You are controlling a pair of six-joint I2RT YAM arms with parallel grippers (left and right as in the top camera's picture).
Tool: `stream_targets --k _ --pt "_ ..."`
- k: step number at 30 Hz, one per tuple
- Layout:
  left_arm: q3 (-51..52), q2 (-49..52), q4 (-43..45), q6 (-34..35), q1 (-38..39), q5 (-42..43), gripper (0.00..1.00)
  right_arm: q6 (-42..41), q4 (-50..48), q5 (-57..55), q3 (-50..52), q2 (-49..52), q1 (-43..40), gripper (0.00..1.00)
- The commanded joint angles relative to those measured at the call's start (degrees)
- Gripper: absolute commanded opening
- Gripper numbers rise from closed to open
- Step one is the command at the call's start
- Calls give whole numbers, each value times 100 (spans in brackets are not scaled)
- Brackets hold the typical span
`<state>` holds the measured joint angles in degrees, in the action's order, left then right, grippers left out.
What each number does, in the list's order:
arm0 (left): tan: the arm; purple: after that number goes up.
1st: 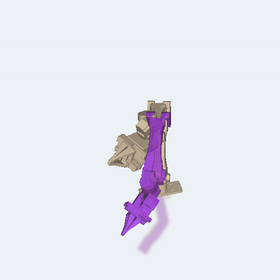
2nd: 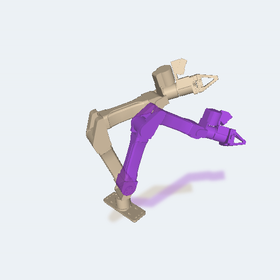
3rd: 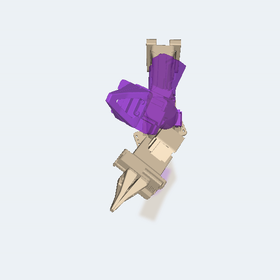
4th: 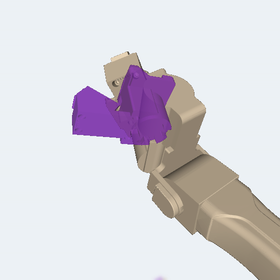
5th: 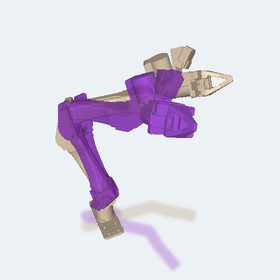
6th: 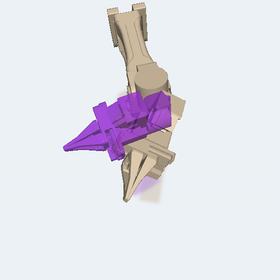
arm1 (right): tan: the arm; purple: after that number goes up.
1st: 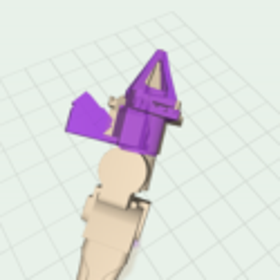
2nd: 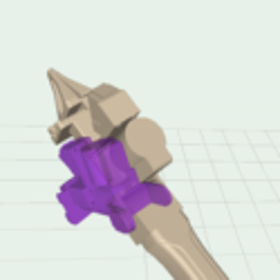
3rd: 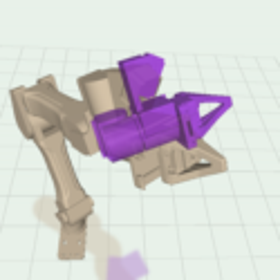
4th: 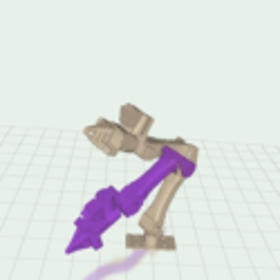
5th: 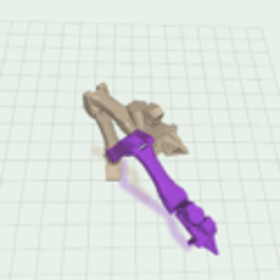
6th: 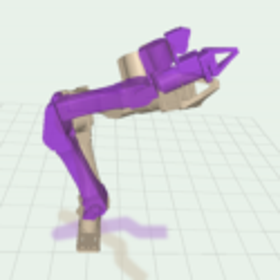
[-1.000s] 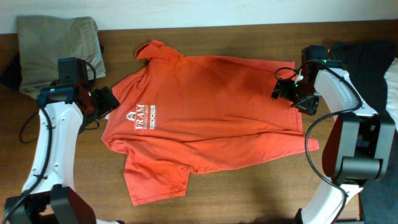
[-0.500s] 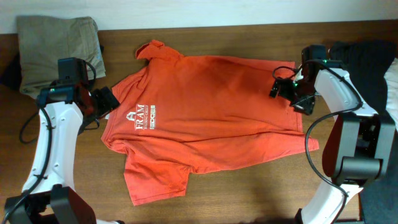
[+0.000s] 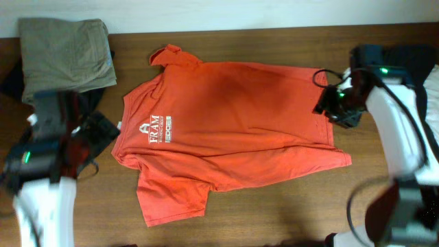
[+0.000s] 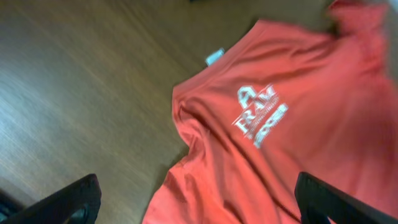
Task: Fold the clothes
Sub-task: 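Grasp the shirt's bottom hem corners with the left and right grippers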
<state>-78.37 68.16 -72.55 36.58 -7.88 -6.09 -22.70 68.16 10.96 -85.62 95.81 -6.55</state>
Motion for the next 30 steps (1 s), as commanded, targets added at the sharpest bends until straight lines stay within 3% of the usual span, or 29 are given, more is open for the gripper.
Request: stream_targets --k 1,7,8,9,12,14,16,25,30 --pt "-26 -527 -256 114 0 -195 99 -83 494 -525 107 -566 186 54" --pt "74 -581 -1314 -70 0 -17 97 -640 450 -752 1453 -1176 848 53" --pt "350 -584 -1567 -402 0 -17 94 -789 269 -1047 1777 -1309 769 66" --pt "564 -584 -1705 -433 0 9 94 -782 173 -1064 1882 -1316 664 99" --pt "1576 -581 -1541 -767 0 739 90 -782 0 -1047 2044 -1237 247 99" --pt "2656 -560 -839 -1062 0 1572 73 -782 -107 -1034 2142 -1207 42 99" --pt "3161 -439 -509 -1058 0 2004 69 -780 -149 -1038 2173 -1207 13 99" --pt "3362 911 188 -859 0 1956 84 -782 -520 -1064 2173 -1207 13 99" --pt "3362 1781 295 -415 0 1528 84 -782 -660 -1191 2173 -1207 13 99"
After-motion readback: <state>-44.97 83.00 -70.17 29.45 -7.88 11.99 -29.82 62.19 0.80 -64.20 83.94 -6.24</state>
